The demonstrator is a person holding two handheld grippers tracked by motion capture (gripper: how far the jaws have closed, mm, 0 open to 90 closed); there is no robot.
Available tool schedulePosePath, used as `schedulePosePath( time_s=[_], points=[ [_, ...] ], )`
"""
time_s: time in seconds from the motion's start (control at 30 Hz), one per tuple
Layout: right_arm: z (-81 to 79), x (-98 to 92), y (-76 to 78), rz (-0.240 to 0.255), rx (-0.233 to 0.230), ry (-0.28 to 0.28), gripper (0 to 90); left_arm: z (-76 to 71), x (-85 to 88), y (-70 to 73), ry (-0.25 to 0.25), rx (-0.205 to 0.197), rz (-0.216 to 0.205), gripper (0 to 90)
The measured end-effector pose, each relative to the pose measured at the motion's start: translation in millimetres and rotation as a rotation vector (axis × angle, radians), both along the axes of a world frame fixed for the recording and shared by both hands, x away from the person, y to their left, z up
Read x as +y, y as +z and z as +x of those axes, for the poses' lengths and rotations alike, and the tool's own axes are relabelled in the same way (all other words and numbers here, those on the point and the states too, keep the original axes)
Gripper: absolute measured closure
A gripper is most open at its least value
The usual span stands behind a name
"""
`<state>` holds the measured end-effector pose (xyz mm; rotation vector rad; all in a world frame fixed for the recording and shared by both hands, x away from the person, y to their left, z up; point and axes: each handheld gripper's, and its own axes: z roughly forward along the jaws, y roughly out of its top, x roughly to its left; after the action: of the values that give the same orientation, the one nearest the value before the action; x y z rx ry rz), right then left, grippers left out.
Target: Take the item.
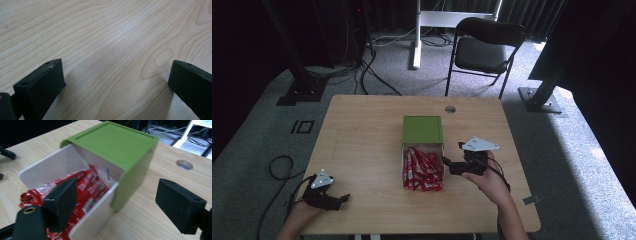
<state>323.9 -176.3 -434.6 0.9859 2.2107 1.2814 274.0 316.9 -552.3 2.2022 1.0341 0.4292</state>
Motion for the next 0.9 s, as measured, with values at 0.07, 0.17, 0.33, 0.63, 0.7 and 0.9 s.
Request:
schedulePosePath(
  time_s=[0.07, 0.17, 0.33, 0.63, 0.7, 0.9],
  points=[
    [-0.2, 6.4, 1.0, 0.003, 0.002, 0.013, 17.3, 0.0, 0.0, 0.0, 0.0, 0.0, 0.0, 1.4],
    [-0.1, 13.6, 1.6, 0.007, 0.003, 0.028, 17.4, 0.1, 0.1, 0.0, -0.001, -0.001, 0.001, 1.4],
    [0.0, 37.9, -1.2, -0.036, -0.005, 0.089, 17.5, 0.0, 0.0, 0.0, -0.001, 0.0, 0.001, 1.4],
    [0.6, 67.4, -4.5, -0.037, 0.01, 0.15, 18.7, 0.0, 0.0, 0.0, 0.0, 0.0, 0.0, 1.4],
    [1.2, 71.7, -5.1, -0.036, 0.014, 0.152, 20.2, 0.1, 0.1, 0.0, -0.001, -0.001, 0.001, 1.4],
    [2.0, 83.6, -8.9, -0.039, 0.026, 0.166, 22.6, 0.1, 0.1, 0.0, -0.001, -0.001, 0.001, 1.4]
  ],
)
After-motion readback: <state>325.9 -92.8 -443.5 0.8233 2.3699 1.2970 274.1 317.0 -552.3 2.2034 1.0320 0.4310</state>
